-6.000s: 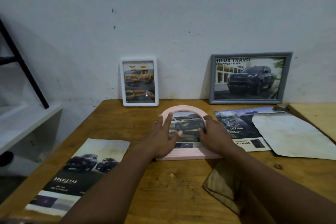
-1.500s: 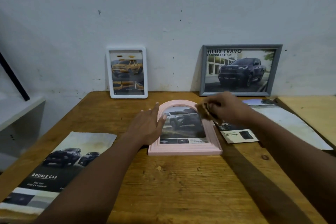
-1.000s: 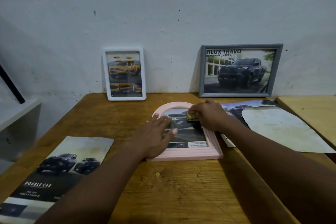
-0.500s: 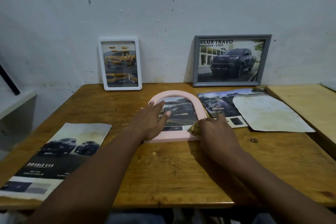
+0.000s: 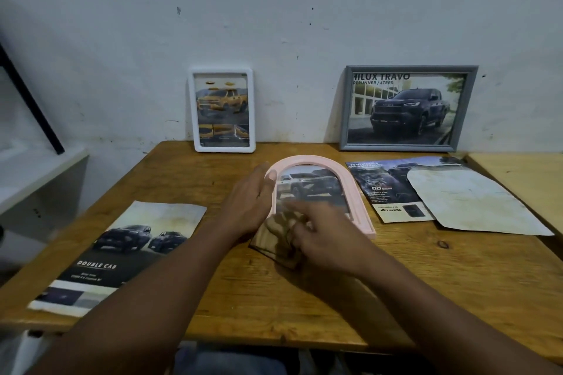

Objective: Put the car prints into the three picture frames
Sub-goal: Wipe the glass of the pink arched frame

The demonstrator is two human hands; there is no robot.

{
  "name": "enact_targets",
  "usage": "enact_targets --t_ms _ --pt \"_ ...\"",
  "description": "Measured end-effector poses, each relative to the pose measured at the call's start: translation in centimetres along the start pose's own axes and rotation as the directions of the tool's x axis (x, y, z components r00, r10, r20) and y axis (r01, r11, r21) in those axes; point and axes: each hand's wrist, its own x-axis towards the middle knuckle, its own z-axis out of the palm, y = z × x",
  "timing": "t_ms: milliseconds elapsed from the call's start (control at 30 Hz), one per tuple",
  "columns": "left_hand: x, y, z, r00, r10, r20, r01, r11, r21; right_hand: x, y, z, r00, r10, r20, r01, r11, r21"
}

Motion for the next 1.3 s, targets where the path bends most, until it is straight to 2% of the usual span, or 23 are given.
enact_targets --t_ms 100,167,233,300,433,567,733,1033,1100,1200,1300 --pt "-2.1 0.5 -0.7 0.988 0.156 0.006 -0.155 0.975 0.16 1.4 3.2 -2.9 0.971 0.087 -0.223 -0.104 0.993 -0.063" --pt "-3.6 0.7 -0.4 0.966 0.242 0.088 -0.257 0.923 0.286 2.4 5.3 -3.7 0.936 0.135 -0.324 -0.191 0.97 -0.147" --pt "-4.7 0.5 0.2 0.934 0.296 0.201 -0.354 0.846 0.398 2.9 6.7 -3.6 0.941 0.162 -0.298 -0.239 0.94 -0.244" --pt "-5.3 -0.2 0.8 0.916 0.285 0.281 -0.388 0.807 0.445 3.1 7.5 -3.0 0.958 0.186 -0.217 -0.252 0.909 -0.333" --pt "-5.0 -1.7 0.4 0.951 0.159 0.264 -0.265 0.858 0.44 2.7 8.4 -1.1 0.969 0.234 -0.08 -0.244 0.855 -0.457" --pt "-3.4 -1.4 0.2 0.965 0.031 0.262 -0.156 0.868 0.471 2.5 8.7 -1.1 0.975 0.219 -0.04 -0.21 0.848 -0.486" --pt "1.4 -0.8 1.6 0.946 -0.124 0.299 -0.02 0.899 0.437 2.2 8.6 -1.1 0.982 0.183 -0.037 -0.177 0.85 -0.496" --pt "8.2 -1.4 2.7 0.938 -0.167 0.303 0.044 0.926 0.374 2.8 7.8 -3.1 0.985 0.172 -0.011 -0.149 0.818 -0.556" --pt "8.6 -1.4 2.5 0.95 -0.176 0.259 0.12 0.968 0.219 4.6 7.5 -4.1 0.993 0.117 -0.03 -0.113 0.814 -0.57" --pt "8.4 -2.2 2.6 0.971 -0.233 0.049 0.236 0.969 -0.074 8.8 6.8 -3.4 0.994 -0.103 0.036 0.108 0.879 -0.464" --pt "7.2 -3.1 3.4 0.947 -0.262 -0.188 0.254 0.965 -0.064 12.8 6.5 -0.8 0.954 -0.204 0.219 0.275 0.886 -0.372"
